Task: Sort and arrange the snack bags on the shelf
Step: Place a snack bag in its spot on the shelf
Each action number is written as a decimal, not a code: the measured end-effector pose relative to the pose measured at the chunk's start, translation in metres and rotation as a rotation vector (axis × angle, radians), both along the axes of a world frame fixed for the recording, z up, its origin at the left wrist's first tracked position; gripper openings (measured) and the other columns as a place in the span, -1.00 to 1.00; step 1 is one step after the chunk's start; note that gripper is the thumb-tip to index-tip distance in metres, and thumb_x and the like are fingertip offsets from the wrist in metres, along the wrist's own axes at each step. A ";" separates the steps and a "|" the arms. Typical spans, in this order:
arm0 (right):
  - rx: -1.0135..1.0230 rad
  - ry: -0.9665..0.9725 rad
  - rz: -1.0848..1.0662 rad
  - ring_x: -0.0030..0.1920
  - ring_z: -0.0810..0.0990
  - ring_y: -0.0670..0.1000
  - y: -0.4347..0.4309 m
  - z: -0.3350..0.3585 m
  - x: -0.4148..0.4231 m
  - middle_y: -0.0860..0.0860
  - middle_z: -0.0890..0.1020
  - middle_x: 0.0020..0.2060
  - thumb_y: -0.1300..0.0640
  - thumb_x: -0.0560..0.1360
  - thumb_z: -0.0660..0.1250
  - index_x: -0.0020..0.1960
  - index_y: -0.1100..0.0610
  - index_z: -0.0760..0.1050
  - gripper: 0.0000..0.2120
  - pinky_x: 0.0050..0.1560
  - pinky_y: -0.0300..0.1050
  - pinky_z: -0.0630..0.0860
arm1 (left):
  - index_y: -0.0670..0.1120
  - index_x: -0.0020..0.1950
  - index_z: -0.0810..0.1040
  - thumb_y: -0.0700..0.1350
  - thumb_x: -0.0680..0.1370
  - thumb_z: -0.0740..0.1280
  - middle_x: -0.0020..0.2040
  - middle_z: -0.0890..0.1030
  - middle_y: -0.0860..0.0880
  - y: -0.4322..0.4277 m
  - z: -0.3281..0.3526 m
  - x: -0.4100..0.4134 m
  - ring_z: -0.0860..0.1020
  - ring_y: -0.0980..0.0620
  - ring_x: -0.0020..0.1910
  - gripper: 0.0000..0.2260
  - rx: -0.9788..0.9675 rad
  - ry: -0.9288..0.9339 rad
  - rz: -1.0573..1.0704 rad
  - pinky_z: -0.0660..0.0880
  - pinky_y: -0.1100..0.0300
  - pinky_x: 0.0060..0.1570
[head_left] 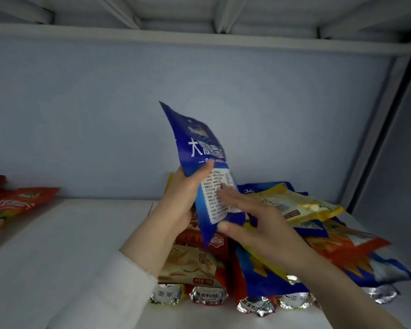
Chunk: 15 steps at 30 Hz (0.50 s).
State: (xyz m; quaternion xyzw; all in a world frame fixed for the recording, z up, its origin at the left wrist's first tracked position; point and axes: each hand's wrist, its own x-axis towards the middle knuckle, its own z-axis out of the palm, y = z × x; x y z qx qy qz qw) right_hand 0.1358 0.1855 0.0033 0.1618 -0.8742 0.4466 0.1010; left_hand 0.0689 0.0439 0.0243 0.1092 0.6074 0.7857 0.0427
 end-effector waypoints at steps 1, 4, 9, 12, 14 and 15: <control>-0.069 -0.010 -0.052 0.36 0.29 -0.28 0.006 0.001 0.000 -0.30 0.35 0.33 -0.23 0.25 0.28 0.35 -0.20 0.33 -0.34 0.31 -0.23 0.41 | -0.07 0.17 0.52 -0.04 0.51 0.33 0.05 0.66 -0.09 -0.004 -0.002 -0.001 0.65 -0.01 -0.03 -0.74 0.011 -0.017 0.010 0.59 0.05 -0.04; -0.158 0.020 -0.224 0.18 0.42 -0.24 0.021 0.001 -0.006 -0.27 0.44 0.18 -0.15 0.30 0.32 0.31 -0.16 0.35 -0.42 -0.05 -0.37 0.54 | -0.06 0.00 0.56 -0.12 0.53 0.29 -0.17 0.70 -0.02 -0.014 -0.009 -0.003 0.68 0.07 -0.24 -0.90 0.074 -0.027 -0.023 0.61 0.19 -0.30; -0.469 -0.272 -0.088 -0.06 0.68 -0.13 0.027 -0.003 -0.007 -0.10 0.69 -0.03 -0.13 0.19 0.37 0.10 -0.05 0.51 -0.52 -0.13 -0.26 0.61 | -0.09 0.01 0.58 -0.07 0.40 0.31 -0.17 0.70 -0.04 -0.028 -0.008 0.000 0.67 0.04 -0.23 -0.78 0.134 -0.001 -0.167 0.63 0.15 -0.23; -0.542 -0.313 -0.061 -0.10 0.70 -0.08 0.021 -0.005 -0.008 -0.06 0.72 -0.09 -0.10 0.19 0.40 0.05 0.00 0.55 -0.55 -0.12 -0.19 0.62 | -0.08 0.08 0.56 -0.09 0.53 0.27 -0.07 0.68 -0.04 -0.029 -0.008 0.001 0.66 0.04 -0.14 -0.83 0.032 0.018 -0.055 0.61 0.15 -0.14; -0.582 -0.285 -0.133 -0.18 0.70 -0.12 0.018 0.000 -0.012 -0.05 0.72 -0.13 -0.05 0.28 0.42 0.01 0.01 0.56 -0.67 -0.18 -0.22 0.62 | -0.05 0.29 0.46 -0.06 0.57 0.26 0.13 0.63 -0.06 -0.028 -0.008 0.001 0.61 0.00 0.08 -0.70 -0.050 0.046 0.090 0.54 0.08 0.10; -0.565 -0.240 -0.204 -0.24 0.69 -0.16 0.017 0.003 -0.015 -0.08 0.70 -0.15 -0.01 0.35 0.42 -0.01 0.01 0.55 -0.76 -0.23 -0.27 0.61 | -0.02 0.41 0.34 -0.02 0.56 0.27 0.27 0.55 -0.07 -0.029 -0.008 0.002 0.55 0.00 0.21 -0.58 -0.098 0.069 0.158 0.47 0.04 0.23</control>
